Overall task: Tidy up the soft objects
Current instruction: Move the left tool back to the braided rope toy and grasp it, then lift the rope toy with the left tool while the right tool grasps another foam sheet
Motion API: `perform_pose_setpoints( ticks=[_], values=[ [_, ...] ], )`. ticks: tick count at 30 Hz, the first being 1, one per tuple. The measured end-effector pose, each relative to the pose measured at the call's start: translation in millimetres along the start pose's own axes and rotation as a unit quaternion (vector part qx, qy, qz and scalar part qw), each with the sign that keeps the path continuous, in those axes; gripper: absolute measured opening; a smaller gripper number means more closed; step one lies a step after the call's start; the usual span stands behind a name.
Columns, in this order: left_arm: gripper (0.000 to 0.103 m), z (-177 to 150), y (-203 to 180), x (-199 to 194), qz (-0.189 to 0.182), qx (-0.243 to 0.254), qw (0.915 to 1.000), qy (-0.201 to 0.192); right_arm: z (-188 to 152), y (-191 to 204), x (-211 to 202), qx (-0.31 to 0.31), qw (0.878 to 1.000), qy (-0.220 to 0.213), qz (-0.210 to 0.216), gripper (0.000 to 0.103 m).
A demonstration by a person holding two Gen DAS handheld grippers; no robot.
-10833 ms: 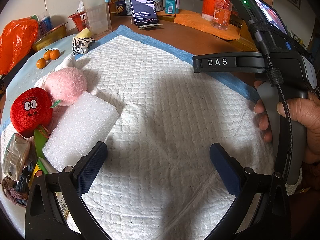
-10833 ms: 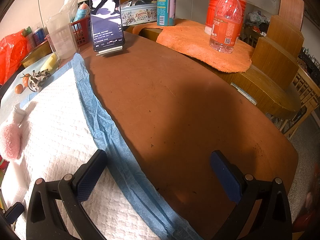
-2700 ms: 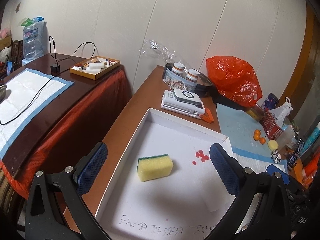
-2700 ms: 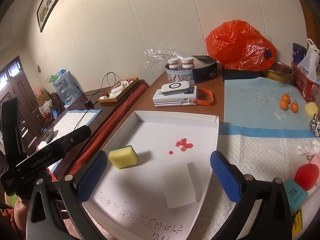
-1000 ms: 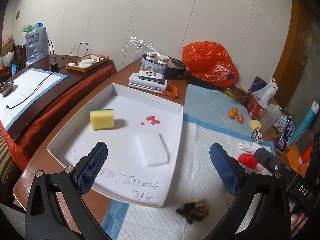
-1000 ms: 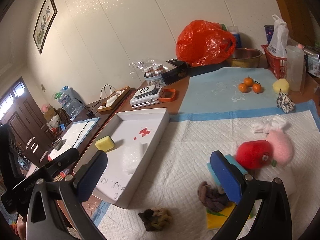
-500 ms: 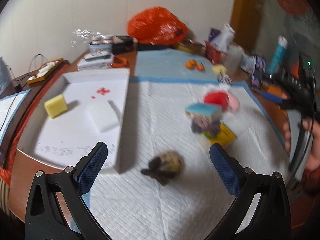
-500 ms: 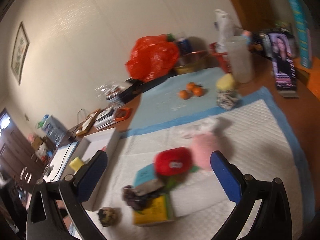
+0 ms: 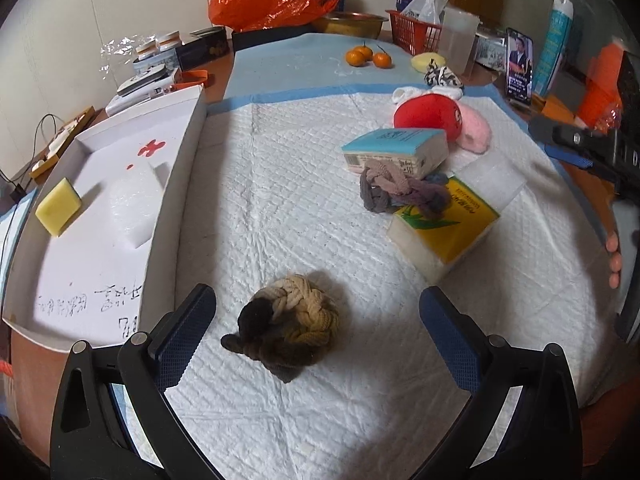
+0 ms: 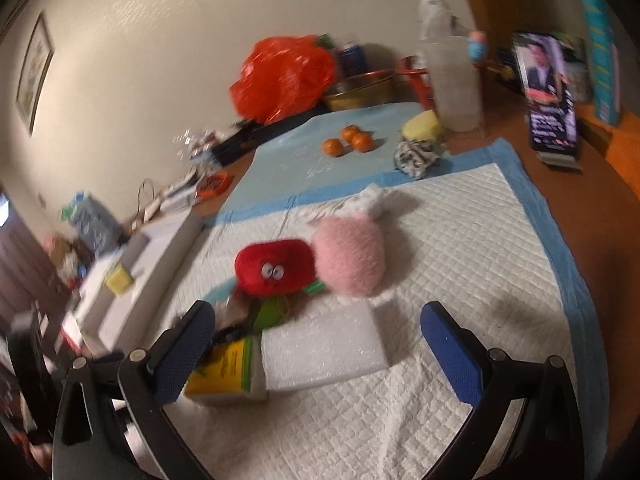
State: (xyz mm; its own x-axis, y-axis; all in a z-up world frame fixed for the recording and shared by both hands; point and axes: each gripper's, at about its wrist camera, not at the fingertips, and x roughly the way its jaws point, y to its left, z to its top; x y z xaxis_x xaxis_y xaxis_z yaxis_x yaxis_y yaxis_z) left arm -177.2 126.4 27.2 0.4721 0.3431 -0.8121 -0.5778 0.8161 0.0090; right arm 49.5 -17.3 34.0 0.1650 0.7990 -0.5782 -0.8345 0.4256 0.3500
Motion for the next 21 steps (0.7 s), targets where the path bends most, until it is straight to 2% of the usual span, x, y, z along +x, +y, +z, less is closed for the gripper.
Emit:
perform_pose_setpoints(
  ticks=[2,4,8,9,10,14,18,21],
  values=[
    [0.103,-1.0,1.5,6.0,-0.002,0.001,1.0000,0.008,-5.2,2.7,9.1,-0.030,0.999,0.023,-0.022,0.103],
    [0.102,-1.4,2.6,11.3,-0.004,0.000,0.9998,0.018,-9.8,-6.1,19.8,-0.028,0.997,0.046,-0.051,0.103],
    [0.091,-6.1,1.4,19.7,-0.009,0.002,0.9994,0.033,-16.1,-17.9,32.6,-0.016,0.996,0.074,-0.051,0.103],
    [0.087,-6.7,0.9,20.5,-0.011,0.002,0.9994,0.034,-17.4,-14.8,34.8,-0.026,0.995,0.077,-0.049,0.103],
    [0.075,-7.2,1.0,21.1,-0.013,0.002,0.9993,0.035,-18.3,-10.7,37.0,-0.037,0.995,0.079,-0.047,0.103],
    [0.058,-6.5,2.1,19.1,-0.025,0.000,0.9992,0.031,-21.2,6.0,47.2,-0.073,0.992,0.089,-0.045,0.103],
    [0.058,-6.0,0.3,19.8,-0.022,0.008,0.9992,0.033,-25.0,11.1,57.3,-0.089,0.988,0.109,-0.063,0.103],
    [0.059,-5.0,-1.4,20.7,-0.018,0.011,0.9992,0.033,-24.3,14.1,59.8,-0.096,0.987,0.108,-0.064,0.103]
  ],
)
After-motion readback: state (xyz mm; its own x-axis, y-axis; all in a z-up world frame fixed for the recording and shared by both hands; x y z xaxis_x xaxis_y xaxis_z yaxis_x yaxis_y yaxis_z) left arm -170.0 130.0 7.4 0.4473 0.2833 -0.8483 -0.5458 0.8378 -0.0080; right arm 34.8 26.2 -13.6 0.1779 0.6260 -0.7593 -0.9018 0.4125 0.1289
